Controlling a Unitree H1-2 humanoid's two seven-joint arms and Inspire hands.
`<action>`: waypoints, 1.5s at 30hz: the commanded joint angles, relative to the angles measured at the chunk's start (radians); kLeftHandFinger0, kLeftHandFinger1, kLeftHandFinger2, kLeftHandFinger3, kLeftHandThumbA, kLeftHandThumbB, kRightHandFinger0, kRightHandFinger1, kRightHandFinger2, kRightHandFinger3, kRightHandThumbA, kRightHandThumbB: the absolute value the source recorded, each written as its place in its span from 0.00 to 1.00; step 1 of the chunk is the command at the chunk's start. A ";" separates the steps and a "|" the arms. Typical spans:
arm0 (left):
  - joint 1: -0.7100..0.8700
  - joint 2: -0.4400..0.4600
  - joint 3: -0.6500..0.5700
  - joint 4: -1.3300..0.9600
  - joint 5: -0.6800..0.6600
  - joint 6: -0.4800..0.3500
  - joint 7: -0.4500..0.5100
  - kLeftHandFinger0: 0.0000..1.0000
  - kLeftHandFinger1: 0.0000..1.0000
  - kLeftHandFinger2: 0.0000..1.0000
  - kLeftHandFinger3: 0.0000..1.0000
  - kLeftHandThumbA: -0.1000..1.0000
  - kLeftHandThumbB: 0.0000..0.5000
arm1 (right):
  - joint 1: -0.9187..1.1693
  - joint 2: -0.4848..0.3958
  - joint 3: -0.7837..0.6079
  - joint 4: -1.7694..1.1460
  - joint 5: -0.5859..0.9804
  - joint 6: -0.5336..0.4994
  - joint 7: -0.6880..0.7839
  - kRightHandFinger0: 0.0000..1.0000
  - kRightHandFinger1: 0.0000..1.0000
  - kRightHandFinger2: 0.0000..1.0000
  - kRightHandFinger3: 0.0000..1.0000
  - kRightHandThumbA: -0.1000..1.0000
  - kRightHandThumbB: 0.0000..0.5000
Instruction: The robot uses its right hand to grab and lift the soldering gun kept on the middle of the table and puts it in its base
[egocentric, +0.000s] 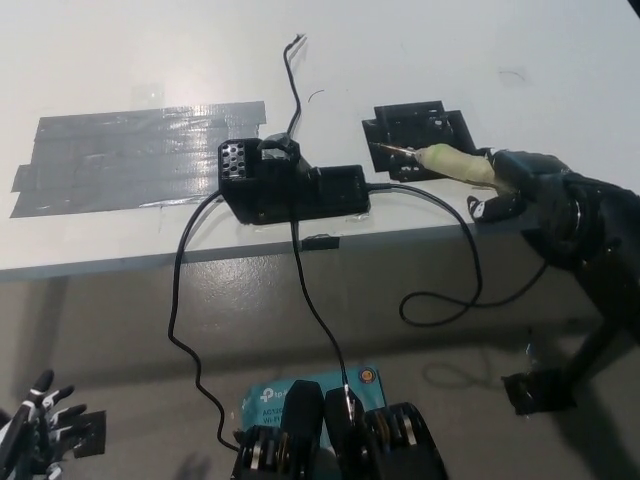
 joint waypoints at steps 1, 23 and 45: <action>-0.015 0.029 -0.012 -0.033 0.011 0.015 -0.021 0.76 0.88 0.93 1.00 1.00 0.49 | -0.015 0.016 0.011 0.016 -0.013 0.019 0.022 1.00 1.00 1.00 1.00 0.52 0.69; -0.014 0.061 -0.058 -0.031 0.009 -0.026 -0.106 0.91 1.00 1.00 1.00 1.00 0.52 | 0.089 -0.003 0.048 0.066 -0.030 0.074 0.112 0.02 0.09 0.38 1.00 0.11 0.45; -0.042 0.094 -0.098 -0.013 0.004 -0.059 -0.200 1.00 1.00 1.00 1.00 1.00 0.58 | 0.076 0.095 0.221 0.266 -0.143 0.062 0.168 0.27 0.68 0.70 0.95 0.07 0.20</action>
